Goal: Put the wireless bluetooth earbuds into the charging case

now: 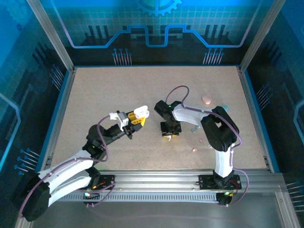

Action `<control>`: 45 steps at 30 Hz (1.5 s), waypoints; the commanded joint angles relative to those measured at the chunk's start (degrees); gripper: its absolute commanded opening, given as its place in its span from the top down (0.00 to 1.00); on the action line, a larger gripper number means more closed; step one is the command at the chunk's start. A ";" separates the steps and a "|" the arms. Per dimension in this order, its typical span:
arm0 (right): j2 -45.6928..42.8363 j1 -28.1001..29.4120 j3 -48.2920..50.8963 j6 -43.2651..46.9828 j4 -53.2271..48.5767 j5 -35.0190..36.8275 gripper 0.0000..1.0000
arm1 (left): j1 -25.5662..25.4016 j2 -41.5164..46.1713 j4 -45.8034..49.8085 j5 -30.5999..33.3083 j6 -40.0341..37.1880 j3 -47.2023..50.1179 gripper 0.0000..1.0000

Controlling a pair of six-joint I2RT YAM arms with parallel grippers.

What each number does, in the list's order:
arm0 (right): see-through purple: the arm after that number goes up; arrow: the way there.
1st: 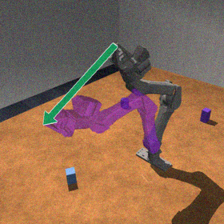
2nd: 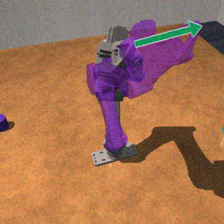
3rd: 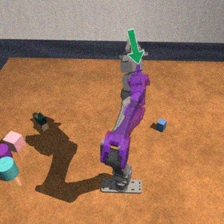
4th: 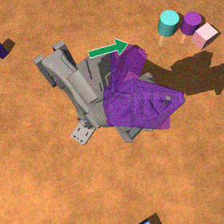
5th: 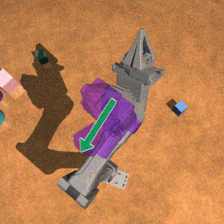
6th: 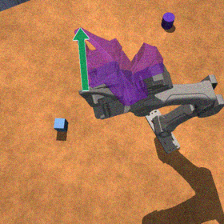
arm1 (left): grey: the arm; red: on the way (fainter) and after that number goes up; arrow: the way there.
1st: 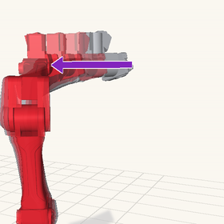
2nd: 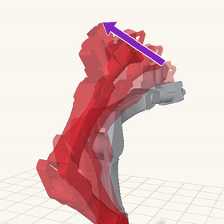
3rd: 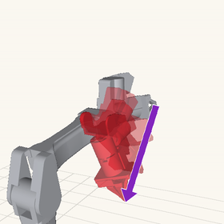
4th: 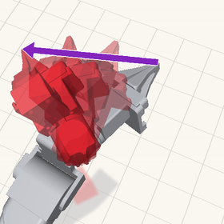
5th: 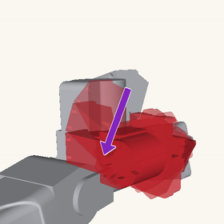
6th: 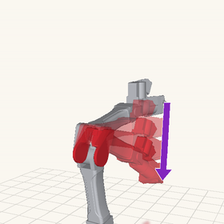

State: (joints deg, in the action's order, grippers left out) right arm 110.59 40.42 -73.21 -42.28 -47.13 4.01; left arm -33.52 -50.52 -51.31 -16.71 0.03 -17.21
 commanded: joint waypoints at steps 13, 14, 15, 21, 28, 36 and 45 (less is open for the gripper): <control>0.79 -0.13 1.93 -2.42 -0.22 0.02 0.63 | -0.32 0.42 -1.97 0.30 0.41 -1.42 0.84; 0.75 -0.05 1.94 -2.60 -0.65 0.40 0.62 | -0.23 0.42 -1.96 0.36 0.43 -1.42 0.84; 0.61 0.15 1.89 -2.65 -0.86 0.76 0.62 | -0.23 0.42 -1.96 0.36 0.44 -1.50 0.84; 0.50 0.96 1.50 -2.96 -0.92 0.73 0.64 | -0.28 0.30 -1.97 0.25 0.51 -1.60 0.84; 0.23 1.27 0.80 -3.51 -2.57 2.07 0.64 | -0.29 0.51 -1.87 0.27 0.61 -1.51 0.84; -0.65 1.34 1.06 -3.37 -1.83 1.26 0.62 | -0.29 0.25 -1.95 0.18 0.67 -1.51 0.84; -2.42 1.59 1.02 -3.95 -2.29 0.90 0.61 | -0.27 0.57 -1.78 0.27 0.57 -1.51 0.84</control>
State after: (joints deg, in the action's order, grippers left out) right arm 110.26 40.99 -72.97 -45.04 -47.42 5.50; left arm -33.52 -50.52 -51.31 -16.71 0.05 -17.21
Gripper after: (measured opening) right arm 0.383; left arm 0.229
